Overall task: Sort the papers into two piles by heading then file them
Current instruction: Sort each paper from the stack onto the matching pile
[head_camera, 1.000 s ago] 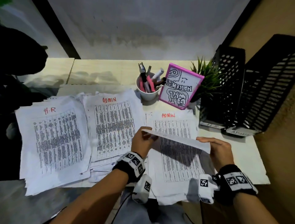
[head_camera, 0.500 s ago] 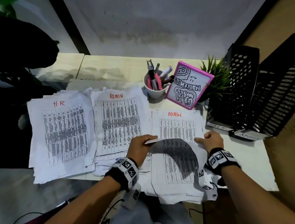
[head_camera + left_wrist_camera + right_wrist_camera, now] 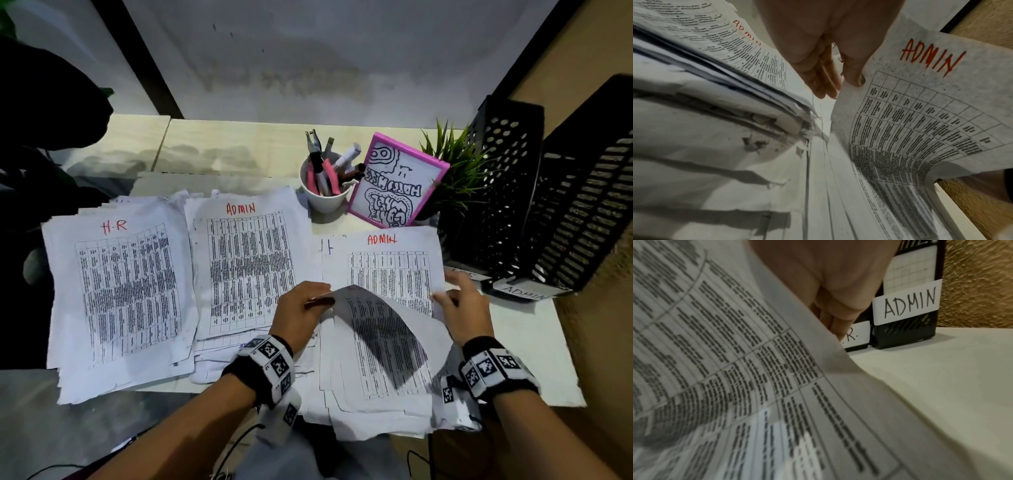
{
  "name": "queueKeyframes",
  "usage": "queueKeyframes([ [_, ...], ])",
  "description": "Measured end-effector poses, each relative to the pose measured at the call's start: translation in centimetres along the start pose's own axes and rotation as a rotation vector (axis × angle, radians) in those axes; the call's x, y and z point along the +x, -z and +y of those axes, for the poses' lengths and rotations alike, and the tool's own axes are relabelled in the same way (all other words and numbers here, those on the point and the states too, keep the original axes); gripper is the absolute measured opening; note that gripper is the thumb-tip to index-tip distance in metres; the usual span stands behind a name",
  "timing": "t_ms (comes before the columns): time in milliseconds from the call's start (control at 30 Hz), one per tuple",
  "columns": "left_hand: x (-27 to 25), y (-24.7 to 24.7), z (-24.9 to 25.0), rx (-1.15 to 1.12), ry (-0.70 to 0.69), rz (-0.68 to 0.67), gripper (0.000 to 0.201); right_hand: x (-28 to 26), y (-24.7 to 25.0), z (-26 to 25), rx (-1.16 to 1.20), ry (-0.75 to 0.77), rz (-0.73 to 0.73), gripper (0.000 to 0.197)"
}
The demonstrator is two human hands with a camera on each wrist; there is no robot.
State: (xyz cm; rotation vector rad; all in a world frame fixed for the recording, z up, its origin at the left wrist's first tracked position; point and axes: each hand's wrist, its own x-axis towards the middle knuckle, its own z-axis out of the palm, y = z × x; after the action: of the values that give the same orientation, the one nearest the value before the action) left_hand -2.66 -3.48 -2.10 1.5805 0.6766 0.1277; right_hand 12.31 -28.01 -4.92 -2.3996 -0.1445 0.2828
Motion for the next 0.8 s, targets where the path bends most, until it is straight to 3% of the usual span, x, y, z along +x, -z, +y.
queueKeyframes([
  [33, 0.1, -0.1, 0.1, 0.048, -0.02, -0.007, 0.011, -0.1, 0.1, 0.2, 0.036, 0.008, 0.03, 0.017],
  [100, 0.5, -0.3, 0.2, 0.056, -0.03, -0.017, 0.015, -0.6, 0.4, 0.2, 0.157, -0.027, 0.079, 0.029],
  [200, 1.2, -0.6, 0.2, 0.008, 0.034, -0.002, 0.016, -1.5, 1.1, -0.3, 0.549, -0.187, 0.073, 0.037],
  [267, 1.8, -0.8, 0.0, -0.066, 0.11, 0.014, 0.022, -2.3, 1.5, -0.6, 0.683, -0.222, 0.02, 0.036],
  [400, 2.5, -0.9, 0.0, -0.22, 0.237, 0.005, 0.061, -2.7, 1.5, -0.1, 0.801, -0.205, -0.075, 0.04],
  [533, 2.2, -0.9, 0.7, 0.011, 0.163, -0.012, 0.022, -3.3, 2.3, -1.4, 0.909, -0.276, -0.111, 0.035],
  [600, 1.8, -1.0, 1.7, 0.032, 0.101, 0.013, 0.022, -2.8, 2.6, -1.6, 0.981, -0.356, -0.129, 0.025],
  [667, 1.2, -1.3, 3.5, -0.139, 0.047, 0.035, 0.022, -1.7, 2.2, -0.8, 0.947, -0.405, -0.121, 0.042],
  [733, 1.3, -0.7, 5.3, -0.211, 0.031, 0.164, 0.036, -0.6, 1.7, -0.2, 0.787, -0.425, -0.061, 0.055],
  [800, 2.1, 1.1, 7.0, -0.248, -0.046, 0.324, 0.041, 0.0, 0.5, 0.5, 0.629, -0.399, -0.006, 0.032],
])
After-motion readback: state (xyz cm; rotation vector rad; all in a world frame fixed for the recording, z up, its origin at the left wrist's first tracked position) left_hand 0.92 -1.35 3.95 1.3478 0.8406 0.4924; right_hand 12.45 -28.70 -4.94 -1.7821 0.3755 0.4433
